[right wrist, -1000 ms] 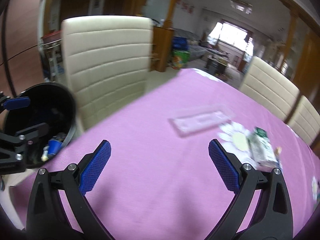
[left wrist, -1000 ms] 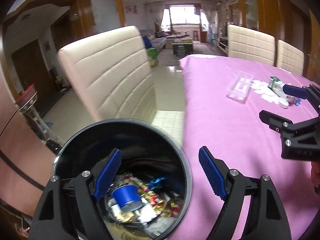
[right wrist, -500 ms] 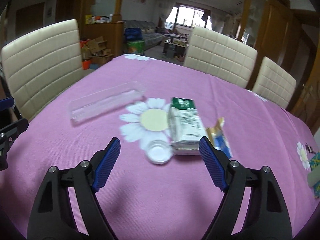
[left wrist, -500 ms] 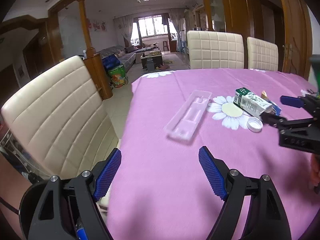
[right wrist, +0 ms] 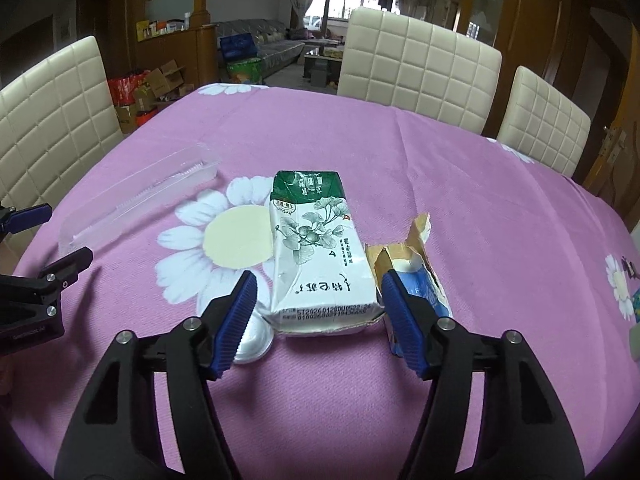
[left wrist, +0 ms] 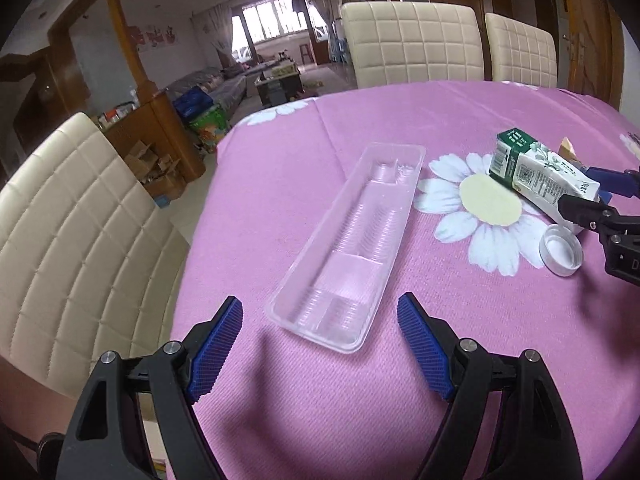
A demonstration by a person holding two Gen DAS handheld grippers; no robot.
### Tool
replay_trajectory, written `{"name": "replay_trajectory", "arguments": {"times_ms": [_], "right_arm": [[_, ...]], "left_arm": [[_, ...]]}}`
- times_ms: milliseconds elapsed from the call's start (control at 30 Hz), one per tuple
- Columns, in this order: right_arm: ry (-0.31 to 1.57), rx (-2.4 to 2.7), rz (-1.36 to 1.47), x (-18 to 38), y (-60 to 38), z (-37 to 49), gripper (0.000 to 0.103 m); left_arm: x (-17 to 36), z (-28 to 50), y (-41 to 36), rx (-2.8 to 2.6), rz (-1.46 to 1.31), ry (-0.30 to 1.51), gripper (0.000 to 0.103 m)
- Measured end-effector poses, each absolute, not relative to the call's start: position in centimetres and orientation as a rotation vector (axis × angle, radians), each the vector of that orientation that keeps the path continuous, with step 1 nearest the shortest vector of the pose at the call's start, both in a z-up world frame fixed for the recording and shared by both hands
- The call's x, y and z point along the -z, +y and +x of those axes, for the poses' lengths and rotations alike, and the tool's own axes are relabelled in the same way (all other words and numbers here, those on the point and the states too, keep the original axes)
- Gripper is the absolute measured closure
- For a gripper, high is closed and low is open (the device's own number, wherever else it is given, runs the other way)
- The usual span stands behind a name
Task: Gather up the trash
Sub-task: 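Grasp the clear plastic tray with the left tool while the right tool grasps the tissue pack, then carry the tray and tissue pack over the bin and release both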
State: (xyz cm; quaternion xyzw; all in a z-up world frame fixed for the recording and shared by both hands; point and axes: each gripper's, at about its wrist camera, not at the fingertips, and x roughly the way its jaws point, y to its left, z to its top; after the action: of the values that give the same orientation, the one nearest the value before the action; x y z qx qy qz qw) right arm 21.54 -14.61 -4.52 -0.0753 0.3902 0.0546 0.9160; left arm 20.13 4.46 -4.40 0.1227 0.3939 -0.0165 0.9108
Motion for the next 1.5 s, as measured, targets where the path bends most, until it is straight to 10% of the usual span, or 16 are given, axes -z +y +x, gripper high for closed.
{"name": "replay_trajectory", "arguments": {"times_ms": [300, 1000, 1067, 1367, 1433, 1500], "right_arm": [[0.754, -0.113, -0.233, 3.9, -13.9, 19.0, 0.047], [0.591, -0.282, -0.311, -0.8, -10.2, 7.7, 0.05], [0.595, -0.304, -0.312, -1.0, -9.7, 7.0, 0.079], [0.645, -0.358, -0.282, -0.3, -10.5, 6.2, 0.08], [0.658, -0.392, -0.275, 0.0, -10.3, 5.8, 0.072], [0.65, -0.43, -0.263, 0.0, -10.1, 5.1, 0.011]], "left_arm": [[4.6, 18.4, 4.0, 0.059, 0.311, 0.812, 0.054], [0.8, 6.4, 8.6, 0.014, 0.269, 0.703, 0.055], [0.6, 5.4, 9.0, 0.01, 0.259, 0.693, 0.055], [0.2, 3.0, 9.8, 0.02, 0.247, 0.681, 0.055], [0.2, 2.6, 9.6, 0.021, 0.253, 0.675, 0.055], [0.3, 2.1, 9.6, 0.019, 0.259, 0.668, 0.055]]}}
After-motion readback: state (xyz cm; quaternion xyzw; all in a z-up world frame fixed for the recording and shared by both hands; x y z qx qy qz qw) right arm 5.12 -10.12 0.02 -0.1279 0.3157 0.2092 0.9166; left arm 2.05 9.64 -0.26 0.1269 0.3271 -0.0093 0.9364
